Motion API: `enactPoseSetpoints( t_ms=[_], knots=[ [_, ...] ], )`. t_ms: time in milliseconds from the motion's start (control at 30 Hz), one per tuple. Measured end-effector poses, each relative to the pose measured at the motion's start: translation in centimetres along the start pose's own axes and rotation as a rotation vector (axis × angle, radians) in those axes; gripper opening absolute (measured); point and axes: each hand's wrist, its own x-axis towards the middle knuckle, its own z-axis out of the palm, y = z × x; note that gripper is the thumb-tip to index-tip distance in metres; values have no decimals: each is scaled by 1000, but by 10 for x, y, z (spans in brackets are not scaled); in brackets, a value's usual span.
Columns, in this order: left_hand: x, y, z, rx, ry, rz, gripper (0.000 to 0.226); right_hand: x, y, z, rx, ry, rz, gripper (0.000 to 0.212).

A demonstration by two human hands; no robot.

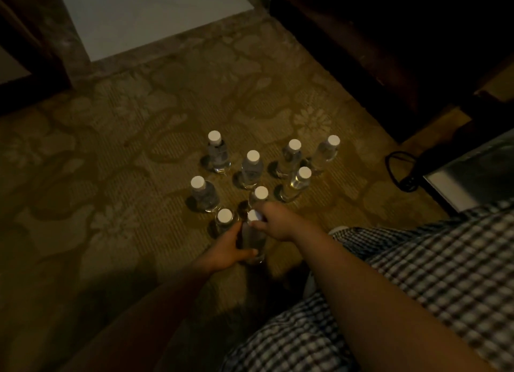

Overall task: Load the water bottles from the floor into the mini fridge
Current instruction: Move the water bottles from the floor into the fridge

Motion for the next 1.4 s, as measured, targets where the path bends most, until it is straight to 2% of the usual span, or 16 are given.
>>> enactPoseSetpoints(
  t_ms=[167, 267, 400, 533, 600, 700, 867, 1067, 1400],
  knots=[
    [-3, 22, 3, 16, 49, 73, 67, -13, -9, -33, 33, 45, -50, 14],
    [-7, 45, 5, 31, 76, 123, 63, -32, -15, -59, 94, 110, -92, 22],
    [-16, 88, 6, 60, 81, 201, 47, -65, -21, -90, 167, 248, -165, 14],
    [-26, 138, 7, 112, 76, 346, 48, -97, -23, -113, 279, 443, -215, 17],
    [-32, 163, 11, 131, 55, 419, 47, -115, -18, -124, 277, 519, -226, 23],
    [-39, 198, 17, 181, 14, 508, 45, -144, -7, -137, 209, 606, -185, 48],
    [-43, 255, 39, 264, -104, 641, 42, -185, 12, -164, 285, 644, -221, 57],
    [-37, 328, 80, 365, -201, 812, 42, -239, 34, -215, 363, 707, -298, 56],
    [-2, 402, 176, 356, -355, 969, 45, -312, 94, -265, 201, 978, -222, 49]
  ],
)
